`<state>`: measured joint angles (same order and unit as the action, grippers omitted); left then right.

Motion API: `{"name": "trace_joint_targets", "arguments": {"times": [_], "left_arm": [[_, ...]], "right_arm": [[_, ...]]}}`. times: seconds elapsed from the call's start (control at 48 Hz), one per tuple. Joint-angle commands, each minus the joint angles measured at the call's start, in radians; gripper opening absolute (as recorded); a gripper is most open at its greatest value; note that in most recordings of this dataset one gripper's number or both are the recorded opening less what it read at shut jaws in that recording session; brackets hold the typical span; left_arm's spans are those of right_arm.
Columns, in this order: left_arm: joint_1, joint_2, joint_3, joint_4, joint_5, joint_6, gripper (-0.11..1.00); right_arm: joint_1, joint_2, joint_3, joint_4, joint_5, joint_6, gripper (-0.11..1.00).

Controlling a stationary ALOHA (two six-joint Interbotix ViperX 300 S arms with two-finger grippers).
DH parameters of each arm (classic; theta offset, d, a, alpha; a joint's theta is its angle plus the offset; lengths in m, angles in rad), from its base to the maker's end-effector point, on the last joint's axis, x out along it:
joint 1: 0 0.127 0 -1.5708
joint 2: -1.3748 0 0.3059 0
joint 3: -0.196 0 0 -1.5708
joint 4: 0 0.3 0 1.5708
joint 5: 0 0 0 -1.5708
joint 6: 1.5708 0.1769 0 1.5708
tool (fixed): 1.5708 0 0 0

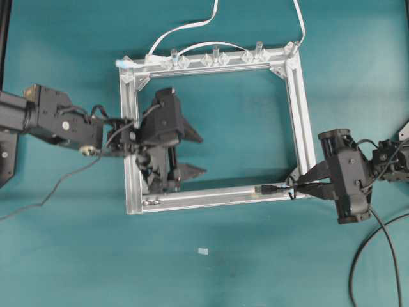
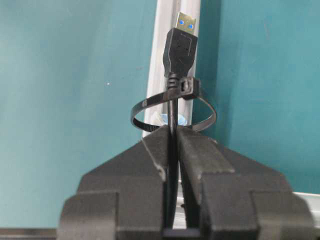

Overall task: Insert the wire through the string loop located on the right side.
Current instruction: 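Move the left gripper to the plug emerging from the loop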

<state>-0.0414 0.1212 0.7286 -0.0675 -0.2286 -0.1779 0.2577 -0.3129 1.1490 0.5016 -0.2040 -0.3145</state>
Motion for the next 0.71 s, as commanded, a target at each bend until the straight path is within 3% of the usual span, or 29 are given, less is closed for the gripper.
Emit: {"name": "trace_joint_targets", "arguments": {"times": [0.0, 0.687], "left_arm": [[-0.028, -0.017, -0.018, 0.002, 0.003, -0.029, 0.84], [-0.057, 0.074, -0.114, 0.005, 0.006, -0.041, 0.84]], "right_arm": [[-0.002, -0.006, -0.012, -0.003, -0.009, -0.002, 0.07], [-0.002, -0.006, -0.015, -0.003, -0.009, -0.002, 0.07]]}}
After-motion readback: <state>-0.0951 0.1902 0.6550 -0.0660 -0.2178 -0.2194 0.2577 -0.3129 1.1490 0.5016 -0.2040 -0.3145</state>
